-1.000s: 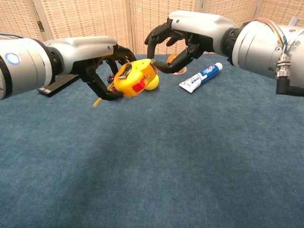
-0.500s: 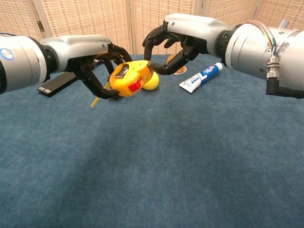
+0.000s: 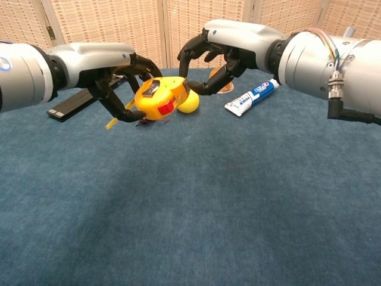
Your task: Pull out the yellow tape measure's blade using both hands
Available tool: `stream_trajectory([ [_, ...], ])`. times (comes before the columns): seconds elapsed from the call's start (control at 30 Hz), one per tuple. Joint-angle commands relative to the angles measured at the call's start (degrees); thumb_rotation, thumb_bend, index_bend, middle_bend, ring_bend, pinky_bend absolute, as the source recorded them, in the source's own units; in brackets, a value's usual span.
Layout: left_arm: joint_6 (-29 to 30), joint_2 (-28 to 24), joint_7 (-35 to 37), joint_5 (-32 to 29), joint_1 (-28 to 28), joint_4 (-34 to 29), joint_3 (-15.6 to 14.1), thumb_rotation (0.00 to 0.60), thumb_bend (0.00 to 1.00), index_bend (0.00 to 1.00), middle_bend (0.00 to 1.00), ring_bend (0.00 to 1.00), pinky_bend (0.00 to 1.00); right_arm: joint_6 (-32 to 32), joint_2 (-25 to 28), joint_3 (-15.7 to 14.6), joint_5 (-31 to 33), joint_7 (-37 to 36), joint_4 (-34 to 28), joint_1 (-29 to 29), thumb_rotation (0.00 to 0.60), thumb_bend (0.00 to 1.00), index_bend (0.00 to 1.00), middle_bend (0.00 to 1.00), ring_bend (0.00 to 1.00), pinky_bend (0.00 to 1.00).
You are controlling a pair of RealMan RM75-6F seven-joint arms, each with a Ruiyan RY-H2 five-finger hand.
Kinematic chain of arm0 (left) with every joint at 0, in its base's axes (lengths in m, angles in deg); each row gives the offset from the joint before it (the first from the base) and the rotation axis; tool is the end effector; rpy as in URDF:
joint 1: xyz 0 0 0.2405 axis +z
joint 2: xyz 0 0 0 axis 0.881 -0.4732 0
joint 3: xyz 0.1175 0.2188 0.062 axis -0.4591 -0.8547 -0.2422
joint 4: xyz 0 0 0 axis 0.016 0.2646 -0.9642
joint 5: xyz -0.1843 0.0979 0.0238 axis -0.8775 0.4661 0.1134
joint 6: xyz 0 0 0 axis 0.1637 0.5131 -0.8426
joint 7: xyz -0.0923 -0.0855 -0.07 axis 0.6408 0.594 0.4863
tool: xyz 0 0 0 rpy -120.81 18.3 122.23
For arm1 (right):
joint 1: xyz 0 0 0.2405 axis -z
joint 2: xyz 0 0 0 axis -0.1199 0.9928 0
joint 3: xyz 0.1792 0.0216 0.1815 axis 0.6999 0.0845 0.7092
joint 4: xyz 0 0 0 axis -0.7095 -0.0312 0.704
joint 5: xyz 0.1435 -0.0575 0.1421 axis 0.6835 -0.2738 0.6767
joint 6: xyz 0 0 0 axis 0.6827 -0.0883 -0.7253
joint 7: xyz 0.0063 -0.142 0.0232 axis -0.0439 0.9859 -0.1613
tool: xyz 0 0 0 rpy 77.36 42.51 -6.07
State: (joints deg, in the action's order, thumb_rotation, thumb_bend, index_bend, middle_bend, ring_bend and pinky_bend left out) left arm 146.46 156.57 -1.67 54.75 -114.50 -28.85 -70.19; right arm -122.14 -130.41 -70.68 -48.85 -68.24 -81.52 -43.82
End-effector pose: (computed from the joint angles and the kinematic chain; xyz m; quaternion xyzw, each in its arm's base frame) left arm -0.0493 0.3022 0.0279 -0.7193 -0.4368 -0.3760 0.3878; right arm -0.0385 -0.3289 0.0034 0.7167 -0.4294 0.4660 0.2914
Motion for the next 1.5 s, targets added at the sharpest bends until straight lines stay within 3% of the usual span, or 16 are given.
stream_trajectory([
  [0.03, -0.6, -0.5, 0.8, 0.1, 0.2, 0.1, -0.1, 0.6, 0.44, 0.43, 0.38, 0.28, 0.08, 0.2, -0.1, 0.0, 0.1, -0.4, 0.4, -0.1, 0.6, 0.48, 0.54, 0.18, 0.12, 0.12],
  [1.1, -2.4, -2.2, 4.7, 0.0, 0.6, 3.0, -1.3, 0.6, 0.44, 0.43, 0.38, 0.28, 0.08, 0.6, -0.2, -0.1, 1.2, -1.9, 2.0, -1.0, 0.6, 0.48, 0.56, 0.2, 0.14, 0.12],
  [1.5, -3.1, -2.6, 4.9, 1.3, 1.7, 7.2, -3.5, 0.6, 0.44, 0.43, 0.38, 0.28, 0.08, -0.6, 5.3, -1.0, -0.4, -3.5, -2.7, 1.7, 0.6, 0.49, 0.59, 0.21, 0.14, 0.12],
])
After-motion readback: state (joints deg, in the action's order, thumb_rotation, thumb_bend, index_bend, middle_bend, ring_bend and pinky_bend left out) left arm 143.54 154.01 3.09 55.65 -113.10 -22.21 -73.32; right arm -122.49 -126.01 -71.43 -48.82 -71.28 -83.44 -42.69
